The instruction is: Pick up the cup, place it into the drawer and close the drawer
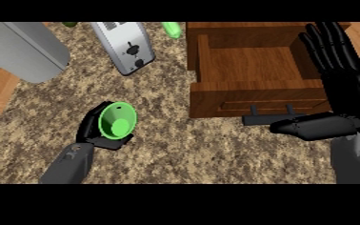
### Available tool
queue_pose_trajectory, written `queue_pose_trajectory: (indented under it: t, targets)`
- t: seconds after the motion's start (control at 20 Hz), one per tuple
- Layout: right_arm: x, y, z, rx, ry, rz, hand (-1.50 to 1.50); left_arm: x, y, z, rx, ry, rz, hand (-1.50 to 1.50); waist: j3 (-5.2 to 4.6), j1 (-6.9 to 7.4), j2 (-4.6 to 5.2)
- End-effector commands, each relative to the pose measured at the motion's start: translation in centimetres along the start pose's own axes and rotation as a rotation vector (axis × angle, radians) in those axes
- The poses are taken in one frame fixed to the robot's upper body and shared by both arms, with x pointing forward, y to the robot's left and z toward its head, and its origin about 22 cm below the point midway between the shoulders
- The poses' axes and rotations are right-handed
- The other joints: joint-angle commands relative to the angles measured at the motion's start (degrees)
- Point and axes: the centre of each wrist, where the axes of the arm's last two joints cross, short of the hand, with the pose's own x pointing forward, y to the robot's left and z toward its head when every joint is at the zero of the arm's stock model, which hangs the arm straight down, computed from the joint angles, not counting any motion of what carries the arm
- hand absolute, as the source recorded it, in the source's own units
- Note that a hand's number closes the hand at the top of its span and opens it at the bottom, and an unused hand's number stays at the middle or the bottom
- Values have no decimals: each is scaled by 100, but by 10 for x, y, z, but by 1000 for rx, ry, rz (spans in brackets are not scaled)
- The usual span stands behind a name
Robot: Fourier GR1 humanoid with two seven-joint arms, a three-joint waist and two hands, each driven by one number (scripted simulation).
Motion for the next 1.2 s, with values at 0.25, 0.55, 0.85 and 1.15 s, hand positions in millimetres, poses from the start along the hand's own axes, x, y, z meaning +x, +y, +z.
queue_pose_trajectory:
  t: [0.25,0.55,0.85,1.15]
  targets:
    - [0,-8,15,-9,-9,-16,-150,-3,-1,6,469,-204,-167,150,8,-9,-35]
    - [-6,-9,6,-12,3,1,-150,20,-28,-53,275,-332,102,150,19,67,-49]
    - [9,-10,5,-17,28,29,-150,67,-34,-112,117,-384,106,150,31,170,-115]
    - [-7,-14,13,-57,38,29,-150,126,-86,-166,-33,-420,114,150,38,279,-144]
